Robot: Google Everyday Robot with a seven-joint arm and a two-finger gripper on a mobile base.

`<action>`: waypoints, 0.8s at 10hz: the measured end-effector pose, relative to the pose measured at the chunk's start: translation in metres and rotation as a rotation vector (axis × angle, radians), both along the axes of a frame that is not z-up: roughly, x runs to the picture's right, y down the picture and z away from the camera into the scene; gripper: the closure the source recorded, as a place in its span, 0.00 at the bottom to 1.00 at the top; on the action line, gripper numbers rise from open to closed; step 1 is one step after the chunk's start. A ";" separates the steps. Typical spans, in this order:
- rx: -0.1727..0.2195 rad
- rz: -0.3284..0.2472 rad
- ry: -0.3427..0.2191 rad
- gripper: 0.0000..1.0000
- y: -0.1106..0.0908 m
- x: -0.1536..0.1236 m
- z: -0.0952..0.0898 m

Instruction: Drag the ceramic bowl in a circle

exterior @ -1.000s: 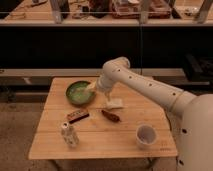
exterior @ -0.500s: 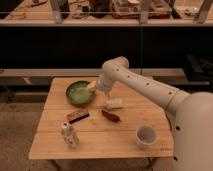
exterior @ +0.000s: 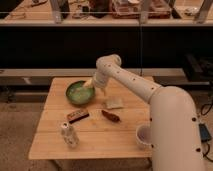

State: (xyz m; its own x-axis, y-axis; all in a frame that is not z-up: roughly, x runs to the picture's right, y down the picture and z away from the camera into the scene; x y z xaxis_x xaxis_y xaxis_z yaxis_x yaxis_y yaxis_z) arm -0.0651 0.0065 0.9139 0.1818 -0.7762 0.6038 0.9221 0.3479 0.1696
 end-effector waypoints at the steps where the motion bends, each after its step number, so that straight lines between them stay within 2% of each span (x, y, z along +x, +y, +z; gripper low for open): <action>1: -0.016 -0.006 -0.002 0.20 0.003 -0.006 0.011; 2: -0.023 -0.007 -0.006 0.21 0.004 -0.011 0.019; 3: -0.031 -0.005 -0.010 0.27 0.003 -0.017 0.029; 5: -0.032 -0.001 -0.006 0.45 -0.001 -0.020 0.040; 7: -0.043 0.000 0.020 0.67 -0.003 -0.009 0.053; 8: -0.052 -0.004 0.030 0.76 0.000 -0.005 0.058</action>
State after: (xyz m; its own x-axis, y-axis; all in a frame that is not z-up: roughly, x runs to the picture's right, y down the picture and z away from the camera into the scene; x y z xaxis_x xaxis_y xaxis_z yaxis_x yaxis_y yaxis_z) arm -0.0697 0.0060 0.9716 0.1978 -0.7444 0.6378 0.9278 0.3522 0.1233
